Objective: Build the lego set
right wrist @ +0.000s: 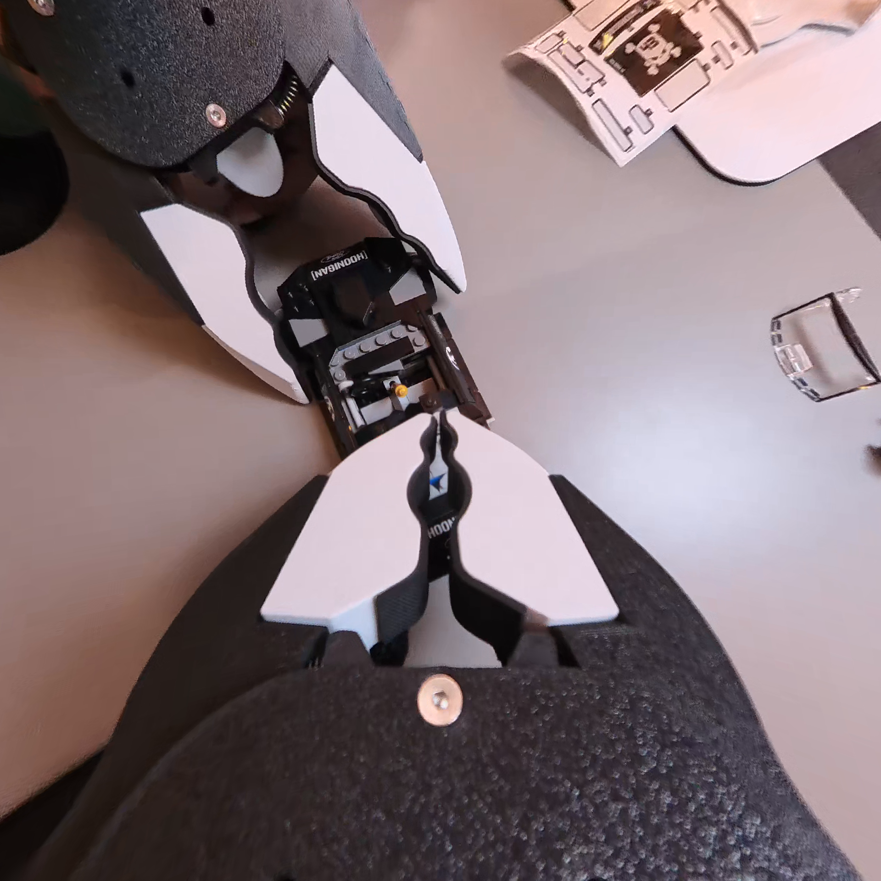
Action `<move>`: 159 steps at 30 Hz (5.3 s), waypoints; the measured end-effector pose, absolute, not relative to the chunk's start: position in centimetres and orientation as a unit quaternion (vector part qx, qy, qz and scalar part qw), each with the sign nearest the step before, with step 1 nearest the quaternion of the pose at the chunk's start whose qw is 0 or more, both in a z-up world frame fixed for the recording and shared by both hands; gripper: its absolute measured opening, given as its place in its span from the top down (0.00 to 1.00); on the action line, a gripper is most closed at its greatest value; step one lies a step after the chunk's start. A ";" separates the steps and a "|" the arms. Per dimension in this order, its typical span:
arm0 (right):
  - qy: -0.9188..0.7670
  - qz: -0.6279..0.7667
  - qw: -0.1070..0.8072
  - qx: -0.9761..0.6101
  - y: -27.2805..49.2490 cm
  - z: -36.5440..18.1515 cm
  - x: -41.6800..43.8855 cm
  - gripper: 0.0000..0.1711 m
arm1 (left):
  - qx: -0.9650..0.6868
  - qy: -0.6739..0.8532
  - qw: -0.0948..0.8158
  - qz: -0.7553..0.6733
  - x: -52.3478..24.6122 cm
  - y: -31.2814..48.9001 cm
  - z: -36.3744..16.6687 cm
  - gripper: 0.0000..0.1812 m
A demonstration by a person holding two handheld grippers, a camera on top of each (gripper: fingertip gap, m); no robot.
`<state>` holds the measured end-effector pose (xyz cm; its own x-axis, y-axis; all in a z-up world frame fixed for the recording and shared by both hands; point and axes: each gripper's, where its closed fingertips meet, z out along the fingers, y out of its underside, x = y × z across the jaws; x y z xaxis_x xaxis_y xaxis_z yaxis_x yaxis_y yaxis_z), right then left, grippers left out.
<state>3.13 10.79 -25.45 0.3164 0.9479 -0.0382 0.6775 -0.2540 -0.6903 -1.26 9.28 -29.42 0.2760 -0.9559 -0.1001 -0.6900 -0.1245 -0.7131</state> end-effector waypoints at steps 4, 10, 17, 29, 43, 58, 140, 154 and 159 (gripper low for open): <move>-0.538 0.239 0.262 -0.764 10.7 -25.7 2.9 0.97 | -0.723 0.569 0.338 -0.196 -1.2 9.3 -29.4 0.49; -0.540 0.235 0.249 -0.769 10.7 -26.1 3.0 0.99 | -0.722 0.571 0.338 -0.199 -1.2 9.2 -29.4 0.49; -0.551 0.235 0.213 -0.772 10.8 -26.1 2.8 1.00 | -0.722 0.572 0.333 -0.204 -0.8 8.9 -29.5 0.50; -0.551 0.235 0.189 -0.778 10.9 -26.1 2.6 1.00 | -0.717 0.579 0.331 -0.203 -0.8 8.7 -29.5 0.51; -0.554 0.237 0.167 -0.781 10.9 -26.2 2.4 0.98 | -0.717 0.581 0.329 -0.203 -0.9 8.7 -29.5 0.51; -0.553 0.233 0.137 -0.788 10.9 -26.2 2.4 0.98 | -0.714 0.586 0.328 -0.197 -0.9 8.6 -29.4 0.52; -0.380 0.102 0.703 -0.593 39.2 -3.8 -4.4 0.53 | -0.708 0.274 0.624 -0.182 -11.8 14.6 -19.7 0.98; -0.380 0.084 0.692 -0.608 40.6 -4.7 -4.7 0.91 | -0.708 0.293 0.613 -0.192 -11.0 14.0 -20.3 0.98; -0.393 0.079 0.685 -0.609 40.3 -4.8 -4.7 1.00 | -0.708 0.295 0.612 -0.193 -11.0 13.9 -20.3 0.99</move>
<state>-4.66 40.30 -4.85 0.6787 0.5871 0.4413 0.3695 0.2464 -0.8960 -10.96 13.88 -20.30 0.7515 -0.6537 -0.0885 -0.1821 -0.0766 -0.9803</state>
